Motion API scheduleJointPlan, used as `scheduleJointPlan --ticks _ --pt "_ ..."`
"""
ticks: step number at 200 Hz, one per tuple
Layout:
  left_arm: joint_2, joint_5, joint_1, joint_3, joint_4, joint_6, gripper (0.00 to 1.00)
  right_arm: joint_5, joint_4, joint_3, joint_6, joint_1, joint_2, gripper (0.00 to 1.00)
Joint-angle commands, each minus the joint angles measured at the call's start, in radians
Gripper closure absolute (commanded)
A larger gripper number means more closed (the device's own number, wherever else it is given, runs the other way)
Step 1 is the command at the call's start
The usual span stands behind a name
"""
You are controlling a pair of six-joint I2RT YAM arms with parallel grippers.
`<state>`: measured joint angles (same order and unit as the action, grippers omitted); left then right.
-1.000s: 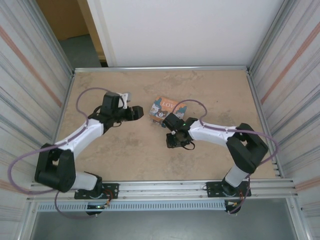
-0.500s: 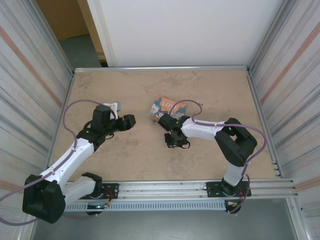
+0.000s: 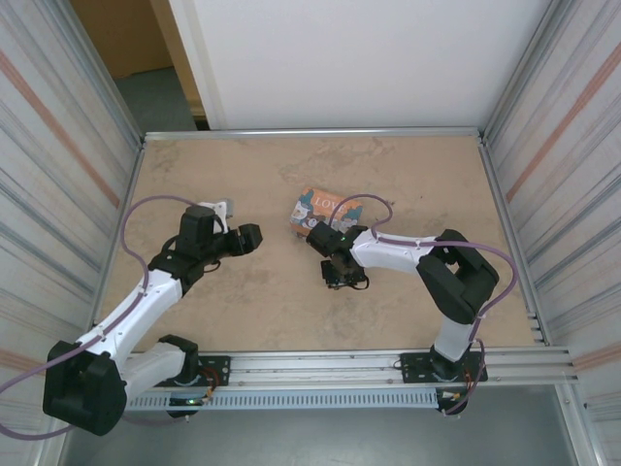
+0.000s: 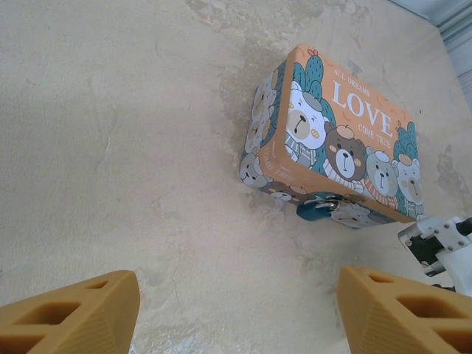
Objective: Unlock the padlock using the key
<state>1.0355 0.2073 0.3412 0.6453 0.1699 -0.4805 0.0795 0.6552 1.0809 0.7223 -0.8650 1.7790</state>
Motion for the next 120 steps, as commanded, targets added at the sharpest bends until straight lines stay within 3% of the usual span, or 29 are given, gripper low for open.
scheduleJointPlan --ticks 1,46,120 --pt "-0.020 -0.017 -0.005 0.000 0.017 -0.017 0.29 0.028 0.048 -0.008 0.018 -0.009 -0.038 0.70" --pt "-0.014 -0.015 -0.004 0.000 0.016 -0.021 0.29 0.009 0.024 -0.015 -0.045 -0.019 -0.089 0.68" --pt "-0.018 -0.018 -0.005 -0.006 0.017 -0.021 0.28 0.011 0.153 0.054 -0.314 -0.050 -0.060 0.68"
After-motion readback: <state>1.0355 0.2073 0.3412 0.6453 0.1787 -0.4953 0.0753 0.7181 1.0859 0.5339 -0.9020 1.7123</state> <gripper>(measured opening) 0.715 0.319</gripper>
